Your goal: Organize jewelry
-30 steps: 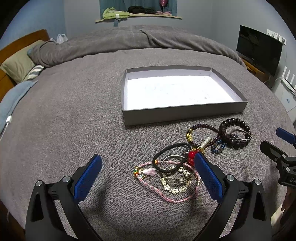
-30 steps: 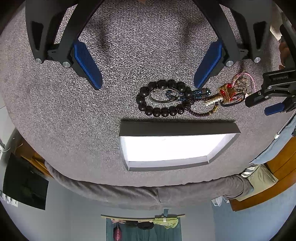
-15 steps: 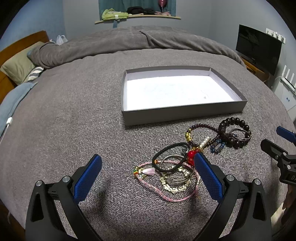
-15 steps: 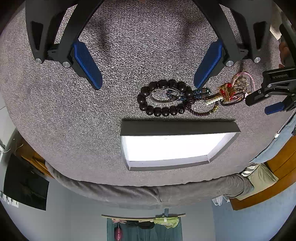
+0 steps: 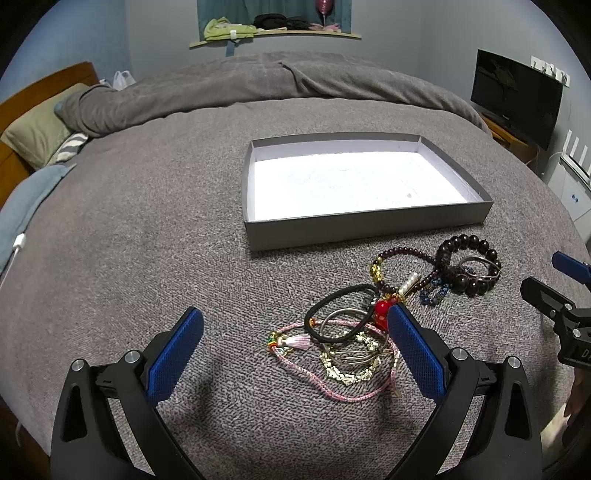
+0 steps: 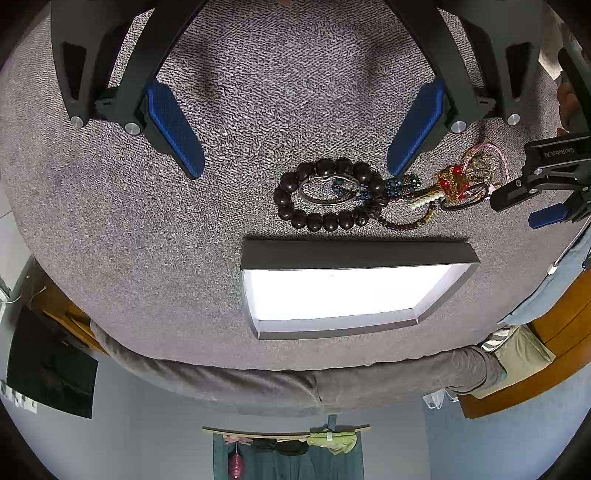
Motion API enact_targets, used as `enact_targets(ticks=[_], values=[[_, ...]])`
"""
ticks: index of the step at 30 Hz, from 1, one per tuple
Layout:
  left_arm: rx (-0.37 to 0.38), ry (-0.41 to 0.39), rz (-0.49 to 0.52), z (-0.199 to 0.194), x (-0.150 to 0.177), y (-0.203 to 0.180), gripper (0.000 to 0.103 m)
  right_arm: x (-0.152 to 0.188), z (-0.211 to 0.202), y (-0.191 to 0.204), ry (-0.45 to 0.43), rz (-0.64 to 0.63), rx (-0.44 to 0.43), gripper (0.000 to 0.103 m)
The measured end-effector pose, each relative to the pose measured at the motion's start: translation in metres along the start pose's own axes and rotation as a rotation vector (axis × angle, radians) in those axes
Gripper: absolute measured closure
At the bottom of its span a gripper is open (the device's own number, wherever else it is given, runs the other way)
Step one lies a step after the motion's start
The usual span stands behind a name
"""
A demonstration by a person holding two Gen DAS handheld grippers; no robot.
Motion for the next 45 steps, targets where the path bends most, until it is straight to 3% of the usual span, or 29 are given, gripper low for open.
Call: enact_targets(ticks=[20, 34, 42, 45], values=[[-0.008, -0.002, 0.013, 0.002, 0.001, 0.001, 0.004, 0.004, 0.007, 0.005, 0.022, -0.014, -0.038, 0.005], [0.066, -0.063, 0.047, -0.006, 0.005, 0.006, 0.004, 0.002, 0.020, 0.013, 0.014, 0.019, -0.092, 0.006], [0.069, -0.053, 0.061, -0.002, 0.008, 0.008, 0.004, 0.004, 0.028, 0.025, 0.035, 0.010, -0.117, 0.036], [0.073, -0.048, 0.054, 0.000, 0.008, 0.009, 0.004, 0.005, 0.033, 0.027, 0.050, 0.005, -0.118, 0.043]])
Point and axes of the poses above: each gripper's, at about its wrist camera, not at the fingertips, and z roughly the way its jaws point, y to its left, x to its underside, the point moved 3 cm from there along z, roughly the way its jaws point, and after that the axes turned 12 degrees about x, right-handed, at the moved point
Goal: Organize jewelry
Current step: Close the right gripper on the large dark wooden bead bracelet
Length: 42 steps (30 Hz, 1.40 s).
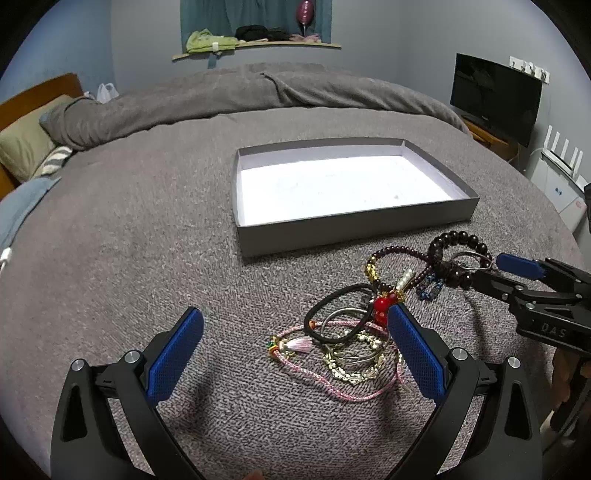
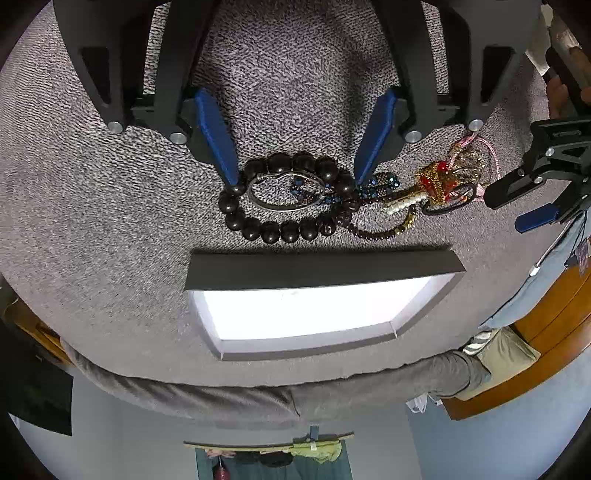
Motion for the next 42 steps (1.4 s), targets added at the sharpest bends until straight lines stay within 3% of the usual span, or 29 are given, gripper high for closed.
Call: enact_targets(ticks=[11, 13, 15, 20, 22, 29, 34, 42], values=[[0.000, 0.000, 0.003, 0.000, 0.001, 0.002, 0.004, -0.004, 0.008, 0.002, -0.006, -0.005, 0.022, 0.049], [-0.001, 0.003, 0.004, 0.000, 0.001, 0.001, 0.004, -0.005, 0.009, 0.002, -0.011, -0.008, 0.025, 0.053], [-0.001, 0.003, 0.004, 0.000, 0.001, 0.001, 0.004, -0.006, 0.010, 0.002, -0.015, -0.014, 0.039, 0.064], [0.003, 0.001, 0.001, -0.001, 0.001, 0.002, 0.004, -0.007, 0.008, -0.001, -0.023, -0.018, 0.035, 0.067], [0.004, 0.002, 0.002, -0.001, 0.001, 0.002, 0.004, -0.007, 0.007, -0.001, -0.026, -0.015, 0.032, 0.075], [0.003, -0.003, 0.002, -0.002, 0.001, 0.002, 0.004, -0.017, 0.001, -0.016, -0.065, 0.014, 0.075, 0.075], [0.004, -0.001, 0.007, -0.001, 0.000, 0.001, 0.004, -0.023, 0.017, -0.035, -0.022, 0.032, 0.131, 0.075], [0.002, 0.021, 0.021, 0.006, 0.003, 0.004, 0.004, -0.026, 0.038, -0.031, 0.057, 0.003, 0.087, 0.083]])
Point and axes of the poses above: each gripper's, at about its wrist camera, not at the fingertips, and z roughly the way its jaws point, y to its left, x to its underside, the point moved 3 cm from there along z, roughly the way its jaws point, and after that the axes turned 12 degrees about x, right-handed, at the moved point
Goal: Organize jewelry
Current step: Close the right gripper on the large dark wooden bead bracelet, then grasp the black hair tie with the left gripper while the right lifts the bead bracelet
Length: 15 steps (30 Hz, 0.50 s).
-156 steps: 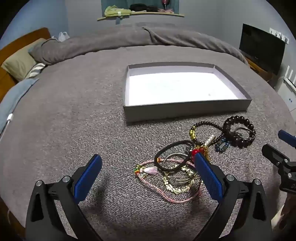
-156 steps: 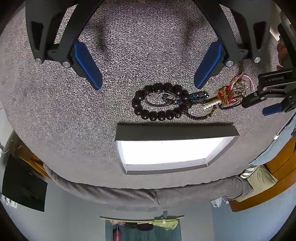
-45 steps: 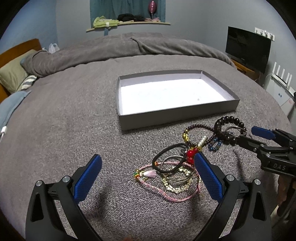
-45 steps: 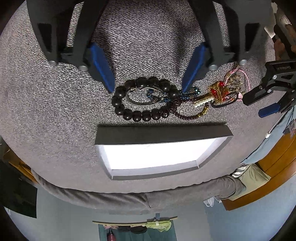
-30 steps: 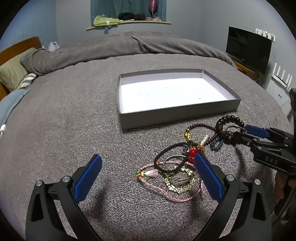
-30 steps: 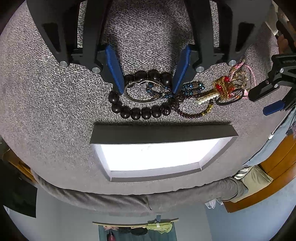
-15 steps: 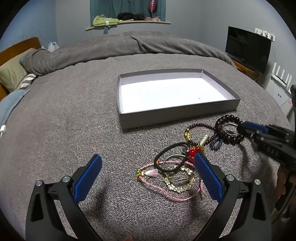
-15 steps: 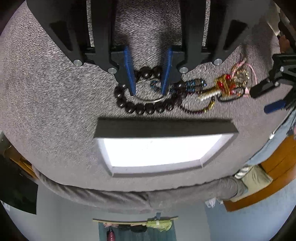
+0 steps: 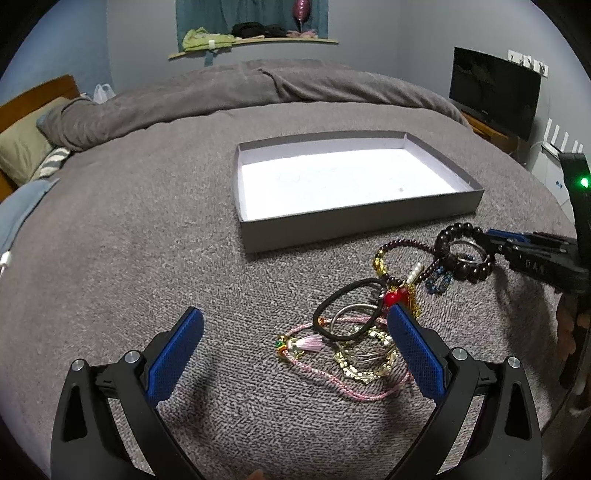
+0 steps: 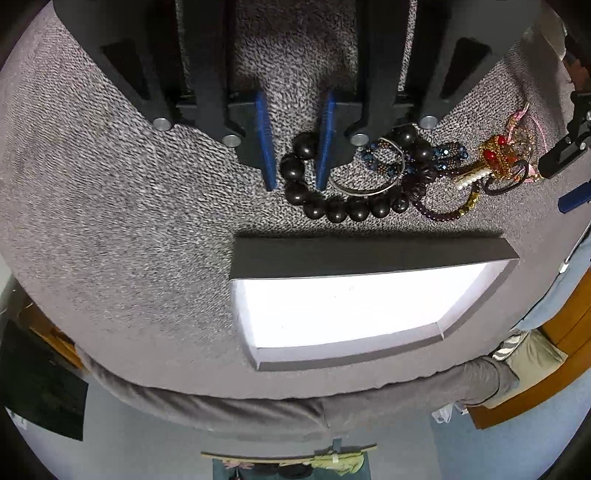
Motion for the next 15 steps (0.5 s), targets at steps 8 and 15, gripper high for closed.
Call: enact_targets(ticks=[8, 15], values=[[0.045, 0.042, 0.024, 0.009, 0.008, 0.001, 0.006, -0.003, 0.016, 0.004, 0.041, -0.009, -0.026, 0.084], [0.052, 0.048, 0.052, 0.010, 0.008, 0.002, 0.008, -0.005, -0.003, -0.001, -0.016, 0.024, -0.064, 0.089]])
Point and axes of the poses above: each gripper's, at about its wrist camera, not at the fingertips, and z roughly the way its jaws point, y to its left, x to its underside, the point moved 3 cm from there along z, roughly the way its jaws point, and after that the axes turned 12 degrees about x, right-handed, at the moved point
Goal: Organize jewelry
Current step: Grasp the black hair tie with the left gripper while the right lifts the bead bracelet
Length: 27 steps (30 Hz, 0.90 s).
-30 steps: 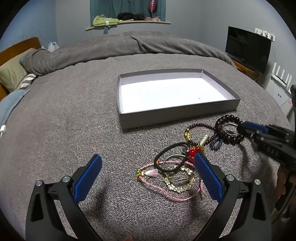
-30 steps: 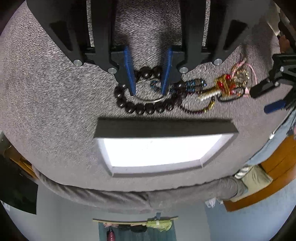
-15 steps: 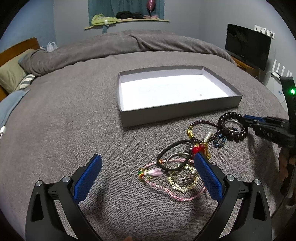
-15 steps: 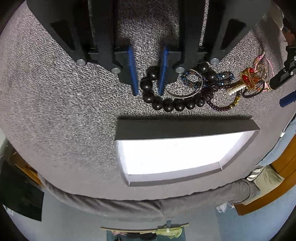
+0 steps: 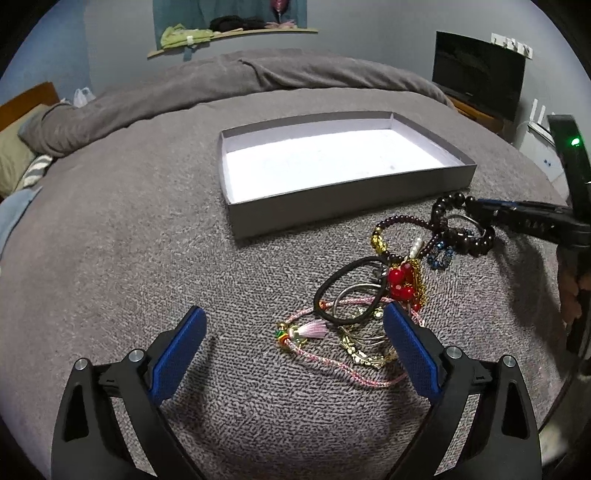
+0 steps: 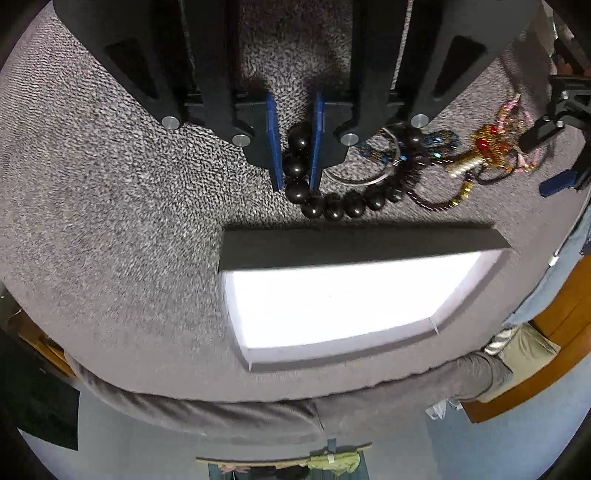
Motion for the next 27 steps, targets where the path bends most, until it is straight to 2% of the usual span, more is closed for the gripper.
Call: enact_targets(ticks=[3, 5, 7, 11, 13, 16, 23, 24, 25, 27], values=[[0.013, -0.002, -0.013, 0.000, -0.004, 0.003, 0.010, -0.004, -0.018, 0.000, -0.050, 0.005, -0.023, 0.089], [0.037, -0.004, -0.019, 0.001, -0.009, 0.004, 0.020, -0.007, -0.030, 0.001, -0.081, 0.004, -0.044, 0.089], [0.048, 0.018, -0.012, 0.006, -0.014, 0.004, 0.046, -0.009, -0.041, 0.003, -0.102, 0.001, -0.057, 0.089], [0.074, 0.059, 0.010, 0.017, -0.021, 0.001, 0.057, -0.012, -0.051, 0.006, -0.114, -0.004, -0.077, 0.089], [0.079, 0.084, 0.022, 0.022, -0.021, 0.001, 0.069, -0.012, -0.055, 0.007, -0.114, -0.007, -0.083, 0.089], [0.096, 0.126, 0.034, 0.030, -0.019, -0.001, 0.078, -0.012, -0.057, 0.009, -0.113, -0.009, -0.091, 0.089], [0.155, 0.187, 0.030, 0.041, -0.016, 0.002, 0.082, -0.012, -0.059, 0.011, -0.110, -0.003, -0.106, 0.089], [0.163, 0.187, 0.021, 0.041, -0.017, 0.003, 0.085, -0.012, -0.060, 0.011, -0.113, -0.002, -0.107, 0.089], [0.168, 0.181, 0.014, 0.040, -0.018, 0.004, 0.096, -0.013, -0.063, 0.011, -0.119, -0.001, -0.107, 0.089], [0.168, 0.163, 0.018, 0.036, -0.020, 0.002, 0.099, -0.014, -0.068, 0.010, -0.131, -0.001, -0.110, 0.089]])
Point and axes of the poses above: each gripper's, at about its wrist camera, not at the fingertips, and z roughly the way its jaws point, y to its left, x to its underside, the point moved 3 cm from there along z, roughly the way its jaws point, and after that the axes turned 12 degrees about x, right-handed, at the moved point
